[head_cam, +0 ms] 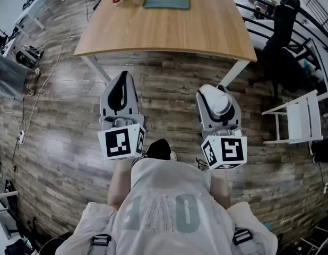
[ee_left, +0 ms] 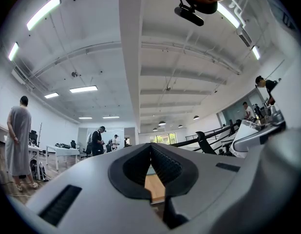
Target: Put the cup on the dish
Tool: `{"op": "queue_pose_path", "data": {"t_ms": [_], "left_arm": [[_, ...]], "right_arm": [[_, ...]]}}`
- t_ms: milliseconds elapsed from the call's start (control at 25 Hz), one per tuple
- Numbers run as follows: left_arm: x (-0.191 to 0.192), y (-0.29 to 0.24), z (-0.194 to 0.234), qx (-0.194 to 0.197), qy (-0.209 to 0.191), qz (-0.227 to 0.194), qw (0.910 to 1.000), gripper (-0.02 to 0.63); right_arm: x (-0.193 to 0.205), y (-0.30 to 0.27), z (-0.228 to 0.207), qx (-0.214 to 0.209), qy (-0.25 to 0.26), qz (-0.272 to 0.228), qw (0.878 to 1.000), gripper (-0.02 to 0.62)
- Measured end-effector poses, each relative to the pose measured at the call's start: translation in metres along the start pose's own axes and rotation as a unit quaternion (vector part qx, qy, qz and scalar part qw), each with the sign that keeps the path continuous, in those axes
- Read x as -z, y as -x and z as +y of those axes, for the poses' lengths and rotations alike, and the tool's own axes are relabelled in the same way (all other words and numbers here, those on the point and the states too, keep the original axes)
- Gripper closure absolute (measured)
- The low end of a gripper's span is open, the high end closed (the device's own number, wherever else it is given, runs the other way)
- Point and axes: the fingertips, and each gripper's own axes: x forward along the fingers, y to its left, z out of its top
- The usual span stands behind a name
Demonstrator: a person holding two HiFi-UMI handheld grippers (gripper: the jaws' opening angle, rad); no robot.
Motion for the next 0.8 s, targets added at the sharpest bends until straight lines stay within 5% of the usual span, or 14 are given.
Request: {"op": "queue_pose_path", "data": {"t_ms": [400,800], "left_arm": [[0.036,-0.045,0.015,0.000,0.025,0.021,0.9995,0.597],[0.072,-0.156,0.055,0.013,0.055,0.018,0.9982,0.597]], "right_arm": [[0.015,-0.040,-0.015,-0.012,-0.003,0.014,1.000,0.334],[0.006,-0.141,-0.046,0.007,0.024,0.013,1.000,0.334]]}}
